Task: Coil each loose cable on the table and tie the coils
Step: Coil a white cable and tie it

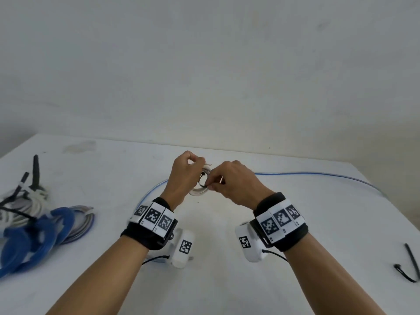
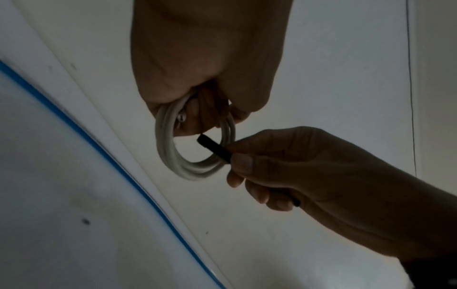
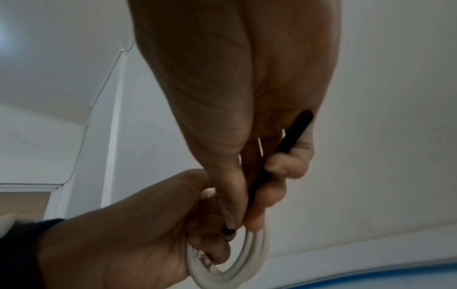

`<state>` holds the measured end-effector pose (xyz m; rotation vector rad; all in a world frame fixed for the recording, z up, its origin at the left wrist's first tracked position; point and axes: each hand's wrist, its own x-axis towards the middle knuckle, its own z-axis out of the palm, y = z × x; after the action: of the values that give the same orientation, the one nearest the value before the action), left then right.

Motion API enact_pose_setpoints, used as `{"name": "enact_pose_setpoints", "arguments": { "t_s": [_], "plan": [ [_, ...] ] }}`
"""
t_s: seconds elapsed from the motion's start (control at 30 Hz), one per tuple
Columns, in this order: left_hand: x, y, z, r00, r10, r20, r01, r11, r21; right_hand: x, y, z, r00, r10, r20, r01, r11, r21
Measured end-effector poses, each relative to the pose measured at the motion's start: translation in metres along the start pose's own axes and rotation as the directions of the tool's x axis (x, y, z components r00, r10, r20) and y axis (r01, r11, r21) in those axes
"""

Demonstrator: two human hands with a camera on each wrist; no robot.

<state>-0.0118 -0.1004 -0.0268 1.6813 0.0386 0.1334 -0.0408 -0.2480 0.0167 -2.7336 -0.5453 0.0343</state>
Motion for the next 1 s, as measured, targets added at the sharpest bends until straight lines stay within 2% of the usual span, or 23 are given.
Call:
{"name": "enact_pose_setpoints", "arguments": {
  "t_s": [0.1, 0.23, 0.33, 0.43, 0.5, 0.53, 0.6, 0.63, 0.67, 0.73, 0.83, 0.9, 1.0],
  "plan": [
    [0.005, -0.008, -0.016, 0.997, 0.037, -0.060, -0.037, 0.999, 0.009, 0.020, -0.015, 0.006, 0.995, 0.015, -0.099, -0.028, 0.991, -0.132],
    [0.012, -0.015, -0.031, 0.995, 0.015, -0.098, -0.016, 1.000, -0.002, 0.036, -0.030, 0.019, 0.969, -0.050, -0.243, -0.009, 0.972, -0.237],
    [0.014, -0.015, -0.038, 0.996, 0.006, -0.089, -0.008, 1.000, -0.020, 0.037, -0.036, 0.032, 0.919, -0.115, -0.376, 0.019, 0.968, -0.249],
    [0.016, -0.012, -0.043, 0.996, 0.026, -0.087, -0.025, 1.000, 0.014, 0.035, -0.039, 0.041, 0.877, -0.174, -0.448, 0.051, 0.960, -0.274],
    [0.017, -0.008, -0.047, 0.994, 0.063, -0.088, -0.061, 0.998, 0.024, 0.036, -0.037, 0.042, 0.852, -0.119, -0.510, 0.019, 0.980, -0.198],
    [0.017, -0.006, -0.049, 0.992, 0.094, -0.086, -0.092, 0.995, 0.022, 0.035, -0.038, 0.037, 0.887, -0.050, -0.459, 0.000, 0.994, -0.107],
    [0.017, -0.005, -0.056, 0.985, 0.147, -0.089, -0.147, 0.989, 0.009, 0.031, -0.034, 0.023, 0.933, 0.036, -0.358, 0.040, 0.978, 0.204],
    [0.017, -0.005, -0.060, 0.983, 0.161, -0.087, -0.162, 0.987, -0.004, 0.029, -0.034, 0.014, 0.935, 0.055, -0.349, 0.093, 0.915, 0.392],
    [0.016, -0.005, -0.063, 0.982, 0.171, -0.081, -0.174, 0.985, -0.023, 0.027, -0.035, 0.007, 0.930, 0.075, -0.359, 0.150, 0.814, 0.561],
    [0.015, -0.004, -0.067, 0.979, 0.198, -0.055, -0.201, 0.977, -0.065, 0.026, -0.038, 0.001, 0.920, 0.100, -0.380, 0.242, 0.616, 0.750],
    [0.011, 0.004, -0.070, 0.964, 0.264, 0.000, -0.262, 0.957, -0.126, 0.026, -0.045, 0.010, 0.928, 0.098, -0.359, 0.278, 0.460, 0.843],
    [0.009, 0.010, -0.070, 0.959, 0.282, 0.023, -0.276, 0.951, -0.138, 0.026, -0.046, 0.016, 0.951, 0.085, -0.299, 0.248, 0.368, 0.896],
    [0.004, 0.019, -0.067, 0.954, 0.300, 0.033, -0.294, 0.949, -0.114, 0.028, -0.045, 0.021, 0.963, 0.138, -0.230, 0.179, 0.308, 0.934]
  ]
}}
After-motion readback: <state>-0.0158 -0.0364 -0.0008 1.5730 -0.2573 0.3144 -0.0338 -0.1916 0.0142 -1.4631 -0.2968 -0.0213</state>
